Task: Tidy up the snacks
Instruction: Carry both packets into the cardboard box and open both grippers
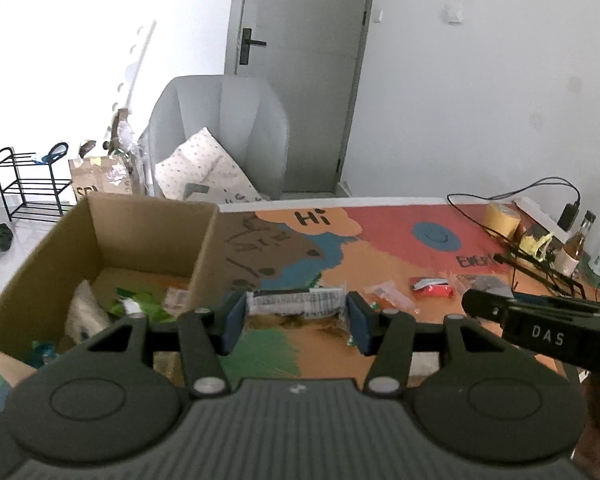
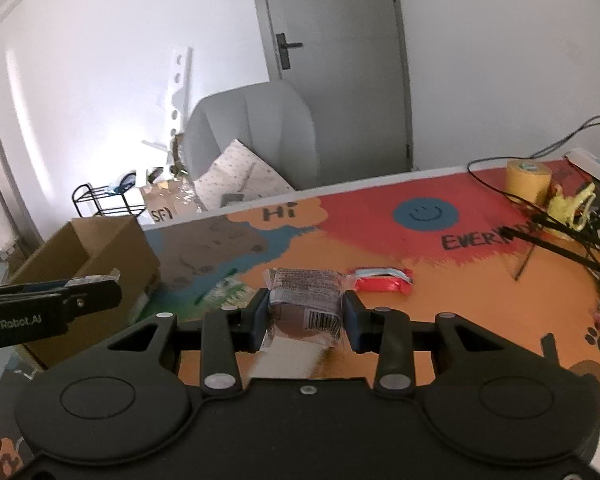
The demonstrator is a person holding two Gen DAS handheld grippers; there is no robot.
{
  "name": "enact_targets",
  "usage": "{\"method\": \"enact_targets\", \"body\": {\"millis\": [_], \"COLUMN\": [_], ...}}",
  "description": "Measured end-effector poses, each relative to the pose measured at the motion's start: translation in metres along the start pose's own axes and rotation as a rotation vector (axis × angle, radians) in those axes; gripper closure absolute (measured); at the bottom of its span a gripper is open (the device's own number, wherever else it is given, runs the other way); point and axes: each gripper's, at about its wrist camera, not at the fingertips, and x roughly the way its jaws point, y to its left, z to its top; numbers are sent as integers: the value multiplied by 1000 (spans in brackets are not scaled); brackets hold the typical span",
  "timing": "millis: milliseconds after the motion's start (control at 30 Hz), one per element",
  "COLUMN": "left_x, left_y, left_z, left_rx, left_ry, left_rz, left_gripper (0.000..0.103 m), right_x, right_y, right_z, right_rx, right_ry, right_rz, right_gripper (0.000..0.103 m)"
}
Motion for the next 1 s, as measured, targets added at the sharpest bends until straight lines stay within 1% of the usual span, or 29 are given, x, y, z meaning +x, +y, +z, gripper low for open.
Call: {"method": "enact_targets", "body": {"millis": [167,600,800,1000], "left_x": [-12,-23,-27,-24], "left_y": [14,60,89,114], "left_z": [7,20,25,28], "left_rx": [-16,-71,-107,-136], "left_ry": [-29,-71,-81,-79], "left_rz": [8,61,107,142], "left_gripper": [50,50,50,50], "right_x": [1,9,12,21], "right_y": [17,64,82,102], "right_z": [7,21,26,31], "right_rx": [-15,-81,-100,-126], "right_ry": [-12,-30,-40,-32], "right_rz": [35,100,130,159], "right_gripper": [66,66,66,66]}}
